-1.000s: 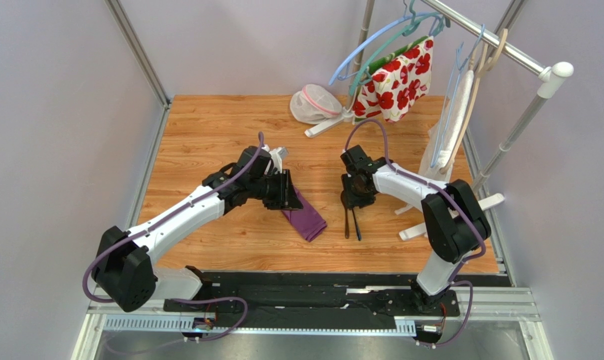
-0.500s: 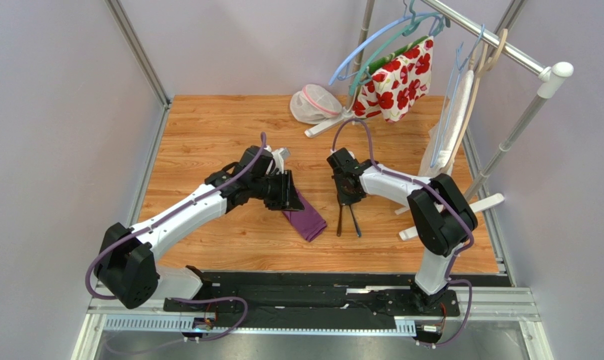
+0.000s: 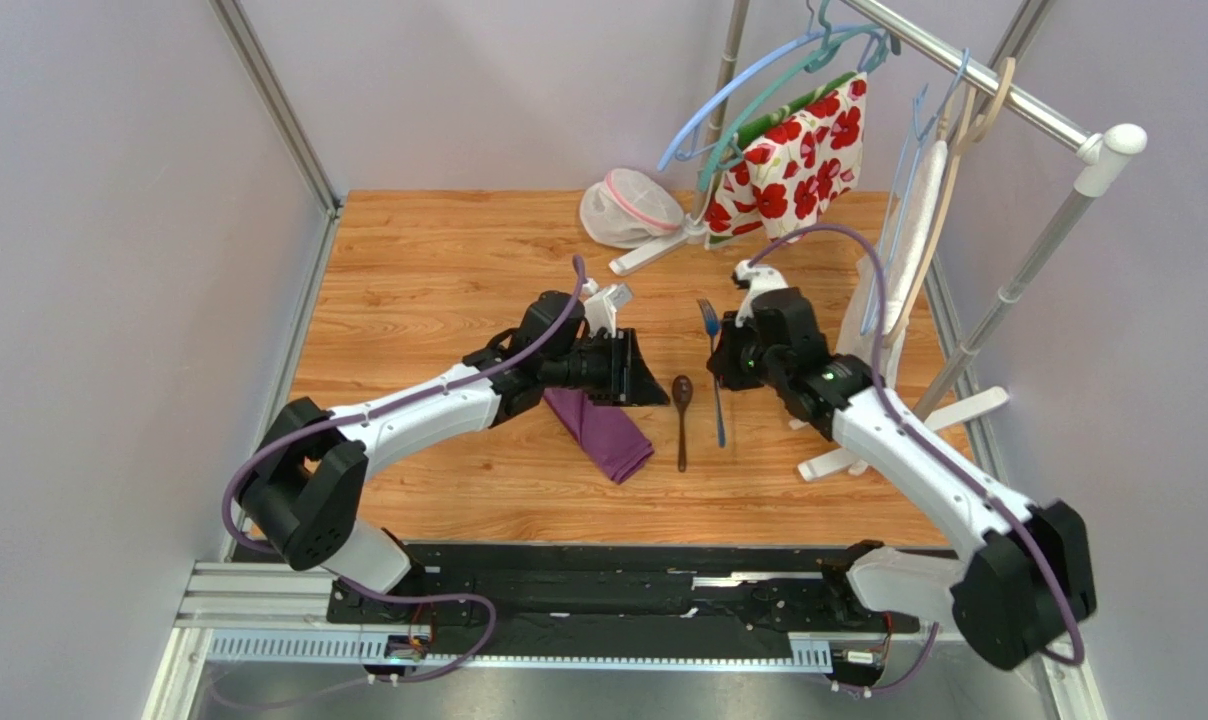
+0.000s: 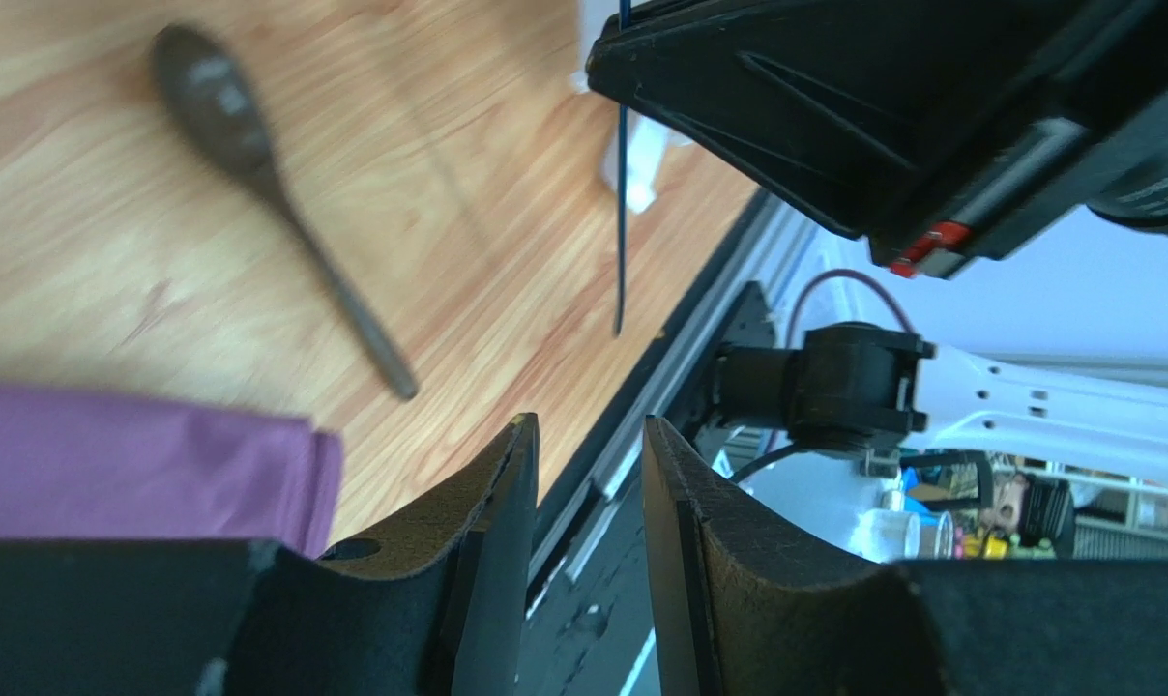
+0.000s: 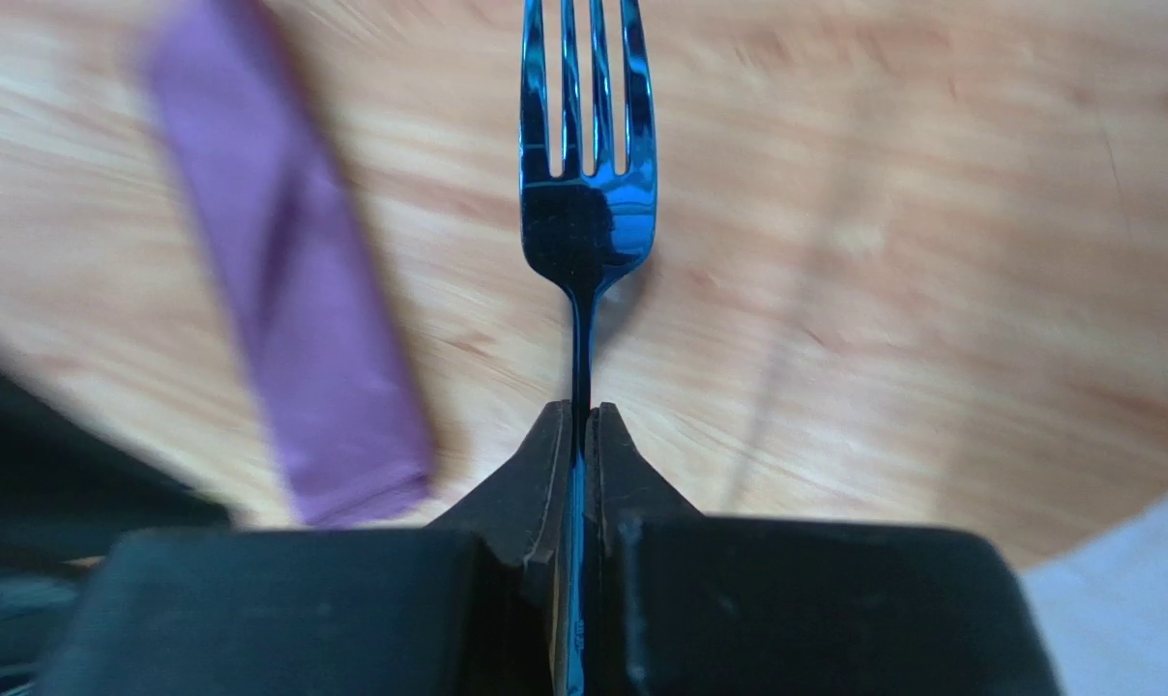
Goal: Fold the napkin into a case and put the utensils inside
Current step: Pass from the right arm to the left, then pass from the left arm to the right
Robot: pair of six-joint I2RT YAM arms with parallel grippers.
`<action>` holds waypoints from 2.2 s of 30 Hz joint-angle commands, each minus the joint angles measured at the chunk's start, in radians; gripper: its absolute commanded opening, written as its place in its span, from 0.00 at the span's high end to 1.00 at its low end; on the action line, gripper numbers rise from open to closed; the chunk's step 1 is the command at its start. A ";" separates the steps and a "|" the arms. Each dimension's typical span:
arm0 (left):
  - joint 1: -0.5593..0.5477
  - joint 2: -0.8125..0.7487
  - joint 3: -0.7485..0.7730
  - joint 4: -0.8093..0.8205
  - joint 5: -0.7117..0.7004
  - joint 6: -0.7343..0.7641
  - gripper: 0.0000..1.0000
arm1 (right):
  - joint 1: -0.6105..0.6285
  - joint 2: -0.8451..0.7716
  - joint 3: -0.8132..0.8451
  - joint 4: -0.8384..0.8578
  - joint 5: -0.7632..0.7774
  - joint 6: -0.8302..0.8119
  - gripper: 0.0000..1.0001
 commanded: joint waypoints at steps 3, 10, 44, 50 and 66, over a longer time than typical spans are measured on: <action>-0.043 -0.013 -0.010 0.314 0.042 0.010 0.58 | -0.022 -0.138 -0.074 0.262 -0.264 0.187 1.00; -0.051 0.024 -0.009 0.326 0.091 -0.016 0.58 | -0.021 -0.170 -0.125 0.406 -0.322 0.386 1.00; -0.056 -0.062 0.014 0.098 0.013 0.091 0.76 | -0.019 -0.251 -0.189 0.489 -0.354 0.534 1.00; -0.085 -0.140 0.154 -0.418 -0.258 0.393 0.98 | -0.025 -0.268 -0.020 0.047 -0.261 0.244 0.45; -0.395 -0.442 0.078 -0.406 -0.948 1.219 1.00 | -0.241 -0.291 0.408 -0.534 -0.632 0.338 0.16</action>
